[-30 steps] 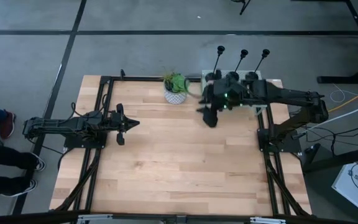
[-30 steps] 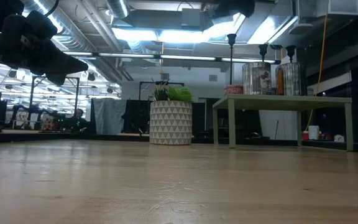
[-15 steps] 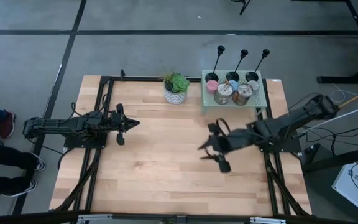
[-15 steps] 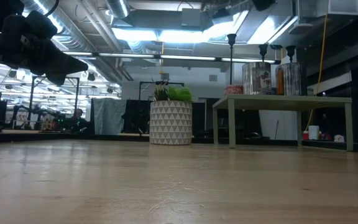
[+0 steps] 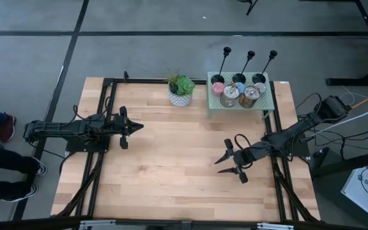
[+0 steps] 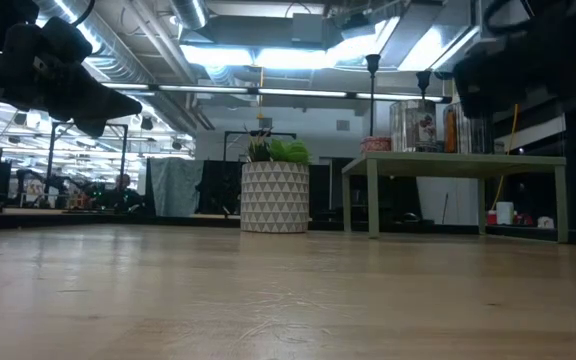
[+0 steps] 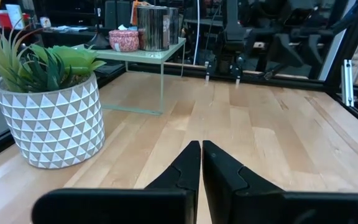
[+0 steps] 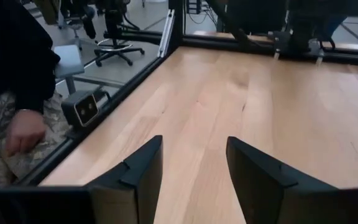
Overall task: Pick & Place candle stick holders
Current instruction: Return to Home Position
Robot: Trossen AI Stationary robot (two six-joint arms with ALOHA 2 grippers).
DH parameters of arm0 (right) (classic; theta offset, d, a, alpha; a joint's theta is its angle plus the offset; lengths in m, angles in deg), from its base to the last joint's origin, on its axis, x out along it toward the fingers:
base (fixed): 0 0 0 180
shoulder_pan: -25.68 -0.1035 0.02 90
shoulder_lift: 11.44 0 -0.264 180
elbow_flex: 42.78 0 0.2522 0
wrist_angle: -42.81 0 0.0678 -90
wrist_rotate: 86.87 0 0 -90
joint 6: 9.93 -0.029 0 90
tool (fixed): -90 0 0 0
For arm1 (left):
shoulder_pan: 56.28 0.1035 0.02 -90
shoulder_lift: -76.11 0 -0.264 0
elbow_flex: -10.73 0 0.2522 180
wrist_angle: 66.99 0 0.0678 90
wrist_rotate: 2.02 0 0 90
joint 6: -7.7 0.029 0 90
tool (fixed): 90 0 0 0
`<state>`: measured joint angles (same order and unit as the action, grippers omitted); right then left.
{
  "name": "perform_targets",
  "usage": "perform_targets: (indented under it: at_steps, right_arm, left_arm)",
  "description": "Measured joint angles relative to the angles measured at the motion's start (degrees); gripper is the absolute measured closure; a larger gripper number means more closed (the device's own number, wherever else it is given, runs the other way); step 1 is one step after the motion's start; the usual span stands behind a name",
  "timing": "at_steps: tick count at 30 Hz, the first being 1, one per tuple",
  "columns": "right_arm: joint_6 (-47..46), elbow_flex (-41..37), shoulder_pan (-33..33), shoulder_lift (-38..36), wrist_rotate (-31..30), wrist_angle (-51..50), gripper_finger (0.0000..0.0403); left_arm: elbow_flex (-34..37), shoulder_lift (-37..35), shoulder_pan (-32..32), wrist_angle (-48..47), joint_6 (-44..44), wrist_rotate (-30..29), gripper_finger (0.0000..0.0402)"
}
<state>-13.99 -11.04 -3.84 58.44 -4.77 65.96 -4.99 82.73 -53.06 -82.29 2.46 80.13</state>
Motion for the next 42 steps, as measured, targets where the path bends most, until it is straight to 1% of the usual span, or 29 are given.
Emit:
perform_targets:
  at_steps: [3, 6, 11, 15, 18, 22, 25, 30, 36, 39, 42]
  right_arm:
    - [0.0, -2.4, 0.0, -1.6, 0.0, 0.6, 0.0224]
    - [0.0, -4.8, 0.6, -5.1, -1.2, 0.0, 0.0224]
    - [0.0, -9.8, 2.7, -14.2, -4.0, -5.0, 0.0224]
    - [0.5, -14.6, 5.2, -21.4, -6.5, -5.2, 0.0224]
    - [0.7, -17.5, 7.4, -26.2, -6.2, -6.1, 0.0224]
    - [1.1, -17.5, 10.1, -31.6, -2.7, -15.0, 0.0224]
    - [2.2, -17.5, 11.1, -35.0, -2.2, -20.1, 0.0224]
    - [5.5, -17.5, 11.6, -37.9, -6.6, -23.7, 0.0224]
    - [12.2, -17.4, 11.6, -41.5, -9.5, -26.5, 0.0224]
    - [12.5, -17.4, 11.6, -44.3, -13.3, -30.6, 0.0224]
    - [13.5, -17.4, 11.6, -47.5, -18.4, -33.2, 0.0224]
  left_arm:
    - [0.0, 0.0, 0.0, 0.0, 0.0, 0.0, 0.0391]
    - [0.0, 0.0, 0.0, -0.1, 0.0, 0.0, 0.0389]
    - [0.0, 0.0, 0.0, 0.0, 0.0, 0.0, 0.0391]
    - [0.0, 0.0, 0.0, 0.0, 0.0, 0.0, 0.0393]
    - [0.0, 0.0, 0.0, 0.0, 0.0, 0.0, 0.0393]
    - [0.0, 0.0, 0.0, 0.0, 0.0, 0.0, 0.0393]
    - [0.0, 0.0, 0.0, 0.0, 0.0, 0.0, 0.0391]
    - [0.0, 0.0, 0.0, 0.0, 0.0, 0.0, 0.0389]
    - [0.0, 0.0, 0.0, 0.0, 0.0, 0.0, 0.0391]
    - [0.0, 0.0, 0.0, 0.0, 0.0, 0.0, 0.0389]
    - [0.0, 0.0, 0.0, 0.0, 0.0, 0.0, 0.0390]
